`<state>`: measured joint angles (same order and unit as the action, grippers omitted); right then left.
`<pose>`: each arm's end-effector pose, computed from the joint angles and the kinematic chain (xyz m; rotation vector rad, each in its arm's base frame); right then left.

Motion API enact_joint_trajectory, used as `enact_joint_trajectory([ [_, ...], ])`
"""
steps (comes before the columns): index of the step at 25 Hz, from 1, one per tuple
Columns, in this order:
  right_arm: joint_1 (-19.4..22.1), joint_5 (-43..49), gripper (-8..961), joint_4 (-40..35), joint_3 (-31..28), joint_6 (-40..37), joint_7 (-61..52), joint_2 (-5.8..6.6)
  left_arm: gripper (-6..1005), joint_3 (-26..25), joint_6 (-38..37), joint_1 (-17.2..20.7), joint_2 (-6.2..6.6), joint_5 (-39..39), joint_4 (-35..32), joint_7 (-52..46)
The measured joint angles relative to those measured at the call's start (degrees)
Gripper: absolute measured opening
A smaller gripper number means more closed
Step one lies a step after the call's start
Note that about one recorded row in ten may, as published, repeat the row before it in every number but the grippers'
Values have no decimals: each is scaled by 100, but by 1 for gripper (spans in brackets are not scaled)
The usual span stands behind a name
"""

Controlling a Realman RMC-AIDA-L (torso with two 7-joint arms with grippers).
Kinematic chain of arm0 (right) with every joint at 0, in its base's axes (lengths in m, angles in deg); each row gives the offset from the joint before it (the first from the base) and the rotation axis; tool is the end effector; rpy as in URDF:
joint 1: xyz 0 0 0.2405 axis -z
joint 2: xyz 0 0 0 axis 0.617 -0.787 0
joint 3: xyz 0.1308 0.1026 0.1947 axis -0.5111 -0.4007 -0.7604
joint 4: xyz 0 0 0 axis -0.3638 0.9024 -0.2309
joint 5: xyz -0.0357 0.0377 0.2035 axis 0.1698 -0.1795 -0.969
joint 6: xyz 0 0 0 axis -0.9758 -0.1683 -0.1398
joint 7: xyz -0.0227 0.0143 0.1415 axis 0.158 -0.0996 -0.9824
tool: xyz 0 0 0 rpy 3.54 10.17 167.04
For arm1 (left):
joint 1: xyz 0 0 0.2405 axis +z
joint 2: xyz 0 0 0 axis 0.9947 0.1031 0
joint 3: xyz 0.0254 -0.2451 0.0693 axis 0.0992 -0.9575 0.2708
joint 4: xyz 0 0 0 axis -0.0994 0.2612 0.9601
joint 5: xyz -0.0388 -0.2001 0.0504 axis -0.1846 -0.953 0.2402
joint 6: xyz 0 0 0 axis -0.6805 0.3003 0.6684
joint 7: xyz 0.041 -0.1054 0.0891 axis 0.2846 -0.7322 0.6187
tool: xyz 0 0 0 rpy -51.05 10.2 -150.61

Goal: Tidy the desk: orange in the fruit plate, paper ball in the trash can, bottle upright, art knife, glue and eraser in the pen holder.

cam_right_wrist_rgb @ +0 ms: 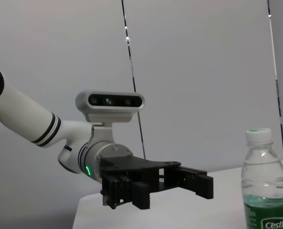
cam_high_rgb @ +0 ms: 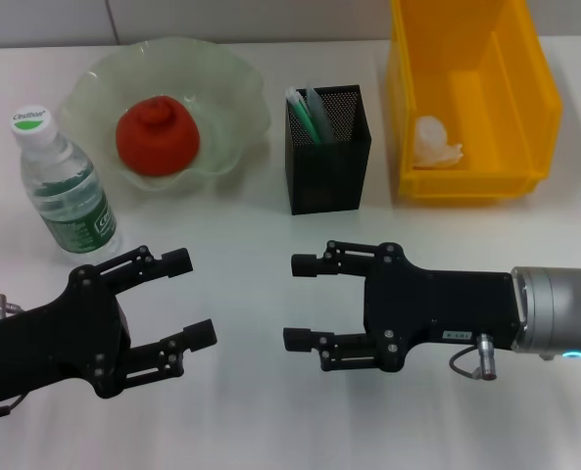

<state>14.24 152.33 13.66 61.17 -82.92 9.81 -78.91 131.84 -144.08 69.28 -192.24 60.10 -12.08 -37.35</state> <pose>0.2220 0.2696 -0.0719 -2.8781 0.2349 1.0454 -0.2928 0.2228 -0.0011 -2.6484 -0.3997 -1.1380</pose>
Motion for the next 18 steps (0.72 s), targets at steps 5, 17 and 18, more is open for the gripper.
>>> enact_joint_trajectory([
  [5,28,0,753,1,-1,-13,0,3,792,6,2,-8,-5,-1,2,-13],
  [17,111,-26,753,-18,-4,-139,-1,6,791,-3,-13,5,-18,-3,17,17],
  [18,114,-30,753,-20,-6,-158,-1,6,791,-8,-14,5,-18,-2,19,19],
])
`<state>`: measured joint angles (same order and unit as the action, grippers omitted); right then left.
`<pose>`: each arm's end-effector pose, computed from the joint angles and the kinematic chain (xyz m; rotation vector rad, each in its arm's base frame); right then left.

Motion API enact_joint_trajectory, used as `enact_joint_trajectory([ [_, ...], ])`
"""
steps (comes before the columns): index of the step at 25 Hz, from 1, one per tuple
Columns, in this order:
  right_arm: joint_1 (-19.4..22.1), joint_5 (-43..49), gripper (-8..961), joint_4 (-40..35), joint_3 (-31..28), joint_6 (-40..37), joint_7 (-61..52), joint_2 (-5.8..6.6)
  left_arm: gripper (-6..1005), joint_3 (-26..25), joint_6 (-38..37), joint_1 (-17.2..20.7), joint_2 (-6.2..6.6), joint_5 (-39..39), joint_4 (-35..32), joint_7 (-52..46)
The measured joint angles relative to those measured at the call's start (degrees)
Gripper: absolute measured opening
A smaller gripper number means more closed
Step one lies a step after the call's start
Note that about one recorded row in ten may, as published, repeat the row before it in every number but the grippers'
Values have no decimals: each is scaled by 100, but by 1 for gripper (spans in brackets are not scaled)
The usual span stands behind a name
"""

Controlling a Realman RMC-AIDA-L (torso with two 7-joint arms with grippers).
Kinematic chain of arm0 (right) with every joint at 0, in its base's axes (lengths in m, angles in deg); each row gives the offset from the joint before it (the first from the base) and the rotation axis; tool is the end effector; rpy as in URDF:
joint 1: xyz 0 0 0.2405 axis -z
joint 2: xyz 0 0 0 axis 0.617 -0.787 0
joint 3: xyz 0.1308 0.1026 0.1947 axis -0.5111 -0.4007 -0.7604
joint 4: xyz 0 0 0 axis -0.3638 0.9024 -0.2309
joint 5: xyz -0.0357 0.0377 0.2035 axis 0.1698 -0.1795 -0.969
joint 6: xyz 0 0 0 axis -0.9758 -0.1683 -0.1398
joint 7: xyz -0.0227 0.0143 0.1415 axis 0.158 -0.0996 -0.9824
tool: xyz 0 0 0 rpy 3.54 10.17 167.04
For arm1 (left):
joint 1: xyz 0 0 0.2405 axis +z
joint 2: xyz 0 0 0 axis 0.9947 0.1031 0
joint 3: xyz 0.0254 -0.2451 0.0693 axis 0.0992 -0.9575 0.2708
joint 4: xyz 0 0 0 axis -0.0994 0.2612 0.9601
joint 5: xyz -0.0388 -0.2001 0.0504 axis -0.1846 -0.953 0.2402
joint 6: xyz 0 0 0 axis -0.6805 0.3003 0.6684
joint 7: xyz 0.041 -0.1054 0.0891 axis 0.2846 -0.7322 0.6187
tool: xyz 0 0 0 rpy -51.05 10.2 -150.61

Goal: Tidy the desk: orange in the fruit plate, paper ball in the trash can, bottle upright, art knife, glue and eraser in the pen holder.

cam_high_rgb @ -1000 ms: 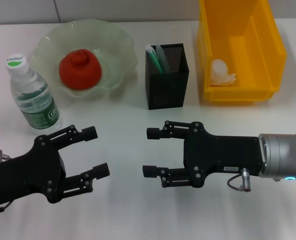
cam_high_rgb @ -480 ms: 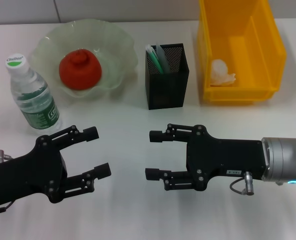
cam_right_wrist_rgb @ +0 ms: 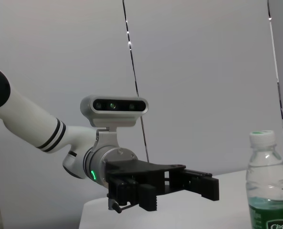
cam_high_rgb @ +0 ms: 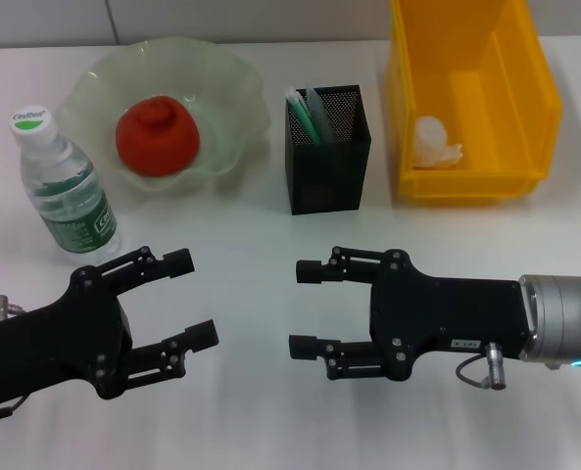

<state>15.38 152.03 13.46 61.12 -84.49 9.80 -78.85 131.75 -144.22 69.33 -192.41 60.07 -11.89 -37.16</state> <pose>0.2245 0.2632 -0.0694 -2.8749 0.2476 1.0771 -0.2922 0.2219 -0.0022 -2.6450 -0.4003 -1.1461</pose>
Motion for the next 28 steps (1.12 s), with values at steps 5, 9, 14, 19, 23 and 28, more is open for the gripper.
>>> enact_joint_trajectory([
  [5,28,-9,754,12,-5,-18,0,-1,792,-5,-12,-1,0,0,0,4],
  [9,59,-12,753,16,-21,-18,0,-7,792,1,-15,-1,-5,0,0,4],
  [14,67,-15,753,4,-21,-21,-37,-17,792,-9,-22,1,-8,0,-34,3],
  [19,79,-16,754,16,-21,-21,-46,-15,791,-10,-29,5,10,-1,-48,-9],
  [23,82,-19,754,18,-21,-21,-35,-20,792,-10,-30,4,2,-4,-49,-1],
  [28,84,-24,753,18,-20,-20,-31,-22,791,-10,-33,-16,0,-10,-52,1],
])
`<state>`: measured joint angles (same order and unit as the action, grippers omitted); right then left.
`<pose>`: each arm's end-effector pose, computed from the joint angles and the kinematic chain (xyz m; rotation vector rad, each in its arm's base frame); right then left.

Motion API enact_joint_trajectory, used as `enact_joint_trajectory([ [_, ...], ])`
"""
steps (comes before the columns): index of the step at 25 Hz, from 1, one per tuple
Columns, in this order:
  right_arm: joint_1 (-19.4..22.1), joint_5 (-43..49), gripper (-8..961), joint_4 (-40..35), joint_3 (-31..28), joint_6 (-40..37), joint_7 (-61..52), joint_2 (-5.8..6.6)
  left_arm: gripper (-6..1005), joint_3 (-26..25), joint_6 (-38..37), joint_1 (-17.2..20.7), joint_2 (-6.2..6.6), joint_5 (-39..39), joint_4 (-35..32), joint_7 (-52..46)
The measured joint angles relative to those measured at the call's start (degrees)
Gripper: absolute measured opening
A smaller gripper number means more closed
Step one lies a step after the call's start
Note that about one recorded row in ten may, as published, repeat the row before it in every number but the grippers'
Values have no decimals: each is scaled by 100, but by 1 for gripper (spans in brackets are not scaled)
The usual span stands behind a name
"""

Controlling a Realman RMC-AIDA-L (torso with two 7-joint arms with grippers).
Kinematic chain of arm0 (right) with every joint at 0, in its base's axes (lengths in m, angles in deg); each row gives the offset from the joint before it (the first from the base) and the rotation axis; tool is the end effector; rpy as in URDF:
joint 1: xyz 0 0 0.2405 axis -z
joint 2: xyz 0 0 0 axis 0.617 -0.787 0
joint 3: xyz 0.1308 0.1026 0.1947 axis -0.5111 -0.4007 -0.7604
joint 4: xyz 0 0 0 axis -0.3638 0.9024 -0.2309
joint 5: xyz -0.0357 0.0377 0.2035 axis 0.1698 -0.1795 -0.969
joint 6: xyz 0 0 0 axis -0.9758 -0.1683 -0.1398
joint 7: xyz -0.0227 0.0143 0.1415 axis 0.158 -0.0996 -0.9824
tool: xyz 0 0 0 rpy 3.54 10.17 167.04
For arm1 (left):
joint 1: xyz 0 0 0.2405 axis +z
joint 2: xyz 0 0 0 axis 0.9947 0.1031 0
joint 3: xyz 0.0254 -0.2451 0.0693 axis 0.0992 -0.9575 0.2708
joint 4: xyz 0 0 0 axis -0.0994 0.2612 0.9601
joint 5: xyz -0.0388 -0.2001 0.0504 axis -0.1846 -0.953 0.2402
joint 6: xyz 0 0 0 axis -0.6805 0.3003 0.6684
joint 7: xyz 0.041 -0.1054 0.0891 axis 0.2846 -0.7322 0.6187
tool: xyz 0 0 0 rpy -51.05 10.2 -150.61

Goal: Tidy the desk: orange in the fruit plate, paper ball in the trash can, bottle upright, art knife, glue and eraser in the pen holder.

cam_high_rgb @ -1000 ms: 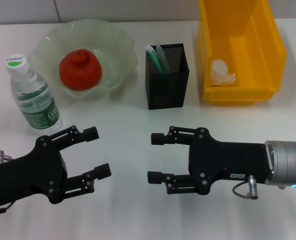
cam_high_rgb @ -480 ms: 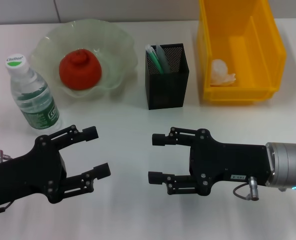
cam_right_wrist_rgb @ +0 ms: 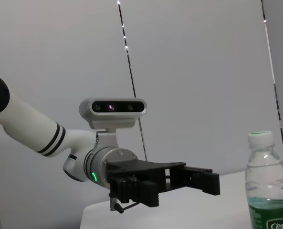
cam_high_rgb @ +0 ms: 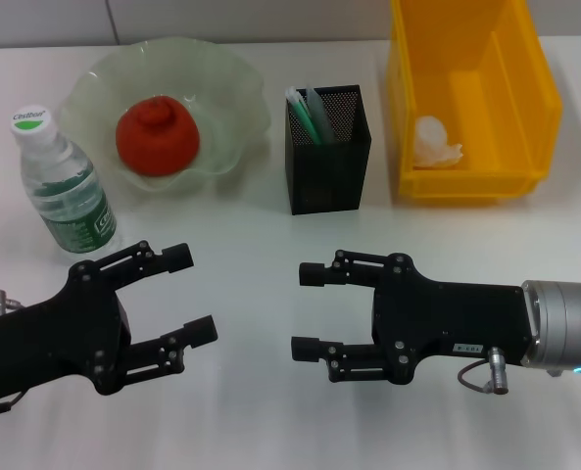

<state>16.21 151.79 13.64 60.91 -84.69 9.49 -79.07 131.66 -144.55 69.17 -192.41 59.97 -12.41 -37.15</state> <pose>0.2272 0.2597 -0.0698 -2.8627 0.2820 1.0895 -0.2908 0.2234 -0.0004 -2.6463 -0.3818 -1.1487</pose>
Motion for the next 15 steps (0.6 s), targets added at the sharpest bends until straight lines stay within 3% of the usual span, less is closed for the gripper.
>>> enact_joint_trajectory([
  [15,0,-68,753,-21,-136,-2,3,4,791,-13,-13,-2,3,-25,-89,-8],
])
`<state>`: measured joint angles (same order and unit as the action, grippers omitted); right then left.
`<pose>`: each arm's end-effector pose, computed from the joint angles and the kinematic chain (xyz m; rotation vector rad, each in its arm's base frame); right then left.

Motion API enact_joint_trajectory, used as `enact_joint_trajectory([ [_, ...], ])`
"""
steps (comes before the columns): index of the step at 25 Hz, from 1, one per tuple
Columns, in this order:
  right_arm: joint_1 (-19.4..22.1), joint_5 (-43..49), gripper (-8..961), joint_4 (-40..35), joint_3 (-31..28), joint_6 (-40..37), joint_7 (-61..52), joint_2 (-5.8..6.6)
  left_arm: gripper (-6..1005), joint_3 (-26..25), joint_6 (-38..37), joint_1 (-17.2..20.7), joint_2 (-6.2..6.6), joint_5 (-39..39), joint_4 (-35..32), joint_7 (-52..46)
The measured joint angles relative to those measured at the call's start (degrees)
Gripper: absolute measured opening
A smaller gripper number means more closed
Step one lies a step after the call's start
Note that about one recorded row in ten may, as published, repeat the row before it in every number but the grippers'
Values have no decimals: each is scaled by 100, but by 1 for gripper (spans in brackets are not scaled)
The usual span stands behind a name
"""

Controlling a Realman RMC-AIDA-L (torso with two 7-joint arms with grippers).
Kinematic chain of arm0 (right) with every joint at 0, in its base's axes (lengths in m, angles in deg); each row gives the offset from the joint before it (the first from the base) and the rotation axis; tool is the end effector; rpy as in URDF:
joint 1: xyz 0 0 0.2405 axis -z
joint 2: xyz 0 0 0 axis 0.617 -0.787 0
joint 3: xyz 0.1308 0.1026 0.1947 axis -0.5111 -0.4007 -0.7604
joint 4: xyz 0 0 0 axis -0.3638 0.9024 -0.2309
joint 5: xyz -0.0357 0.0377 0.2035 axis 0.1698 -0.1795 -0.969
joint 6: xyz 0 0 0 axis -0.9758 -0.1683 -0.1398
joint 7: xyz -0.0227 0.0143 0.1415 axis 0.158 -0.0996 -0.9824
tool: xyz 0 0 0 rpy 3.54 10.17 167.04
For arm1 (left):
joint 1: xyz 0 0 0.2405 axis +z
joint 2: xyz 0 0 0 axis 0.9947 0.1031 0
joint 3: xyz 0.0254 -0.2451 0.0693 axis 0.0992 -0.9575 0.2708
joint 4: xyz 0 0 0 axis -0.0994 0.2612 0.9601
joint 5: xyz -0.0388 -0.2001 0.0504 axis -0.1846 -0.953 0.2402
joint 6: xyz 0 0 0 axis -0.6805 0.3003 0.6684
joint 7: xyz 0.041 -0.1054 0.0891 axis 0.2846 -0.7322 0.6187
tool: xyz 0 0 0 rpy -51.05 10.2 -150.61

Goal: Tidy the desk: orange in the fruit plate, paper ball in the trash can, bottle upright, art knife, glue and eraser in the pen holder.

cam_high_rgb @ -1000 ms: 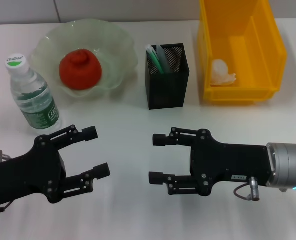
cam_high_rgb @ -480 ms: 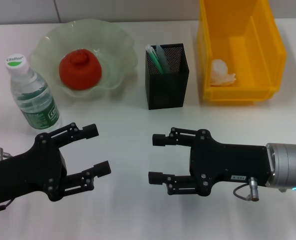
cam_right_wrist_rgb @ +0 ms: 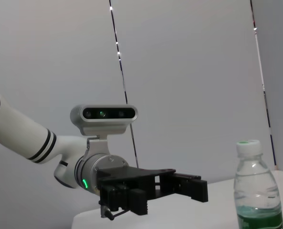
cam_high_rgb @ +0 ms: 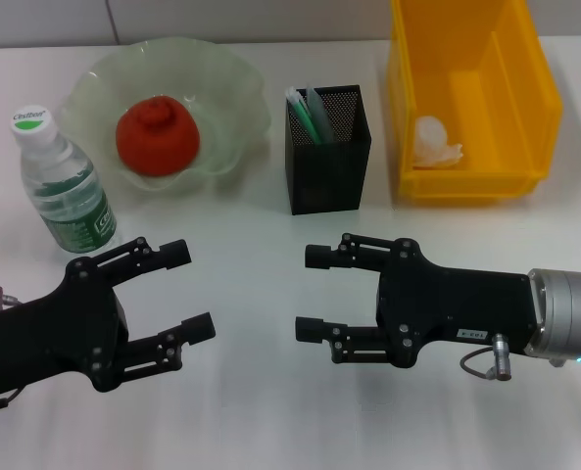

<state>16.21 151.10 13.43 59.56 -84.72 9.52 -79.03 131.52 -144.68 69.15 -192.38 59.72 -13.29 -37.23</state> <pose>0.2266 0.2645 -0.0650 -2.8253 0.2824 1.1065 -0.2900 0.2254 0.0025 -2.6427 -0.3616 -1.1438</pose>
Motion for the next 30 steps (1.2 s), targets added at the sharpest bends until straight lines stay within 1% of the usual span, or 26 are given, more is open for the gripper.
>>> enact_joint_trajectory([
  [25,-16,-7,754,21,48,-7,18,0,792,-4,1,26,-12,0,-18,-10],
  [30,-18,6,754,21,48,-6,17,0,791,-4,12,25,10,6,-18,-41],
])
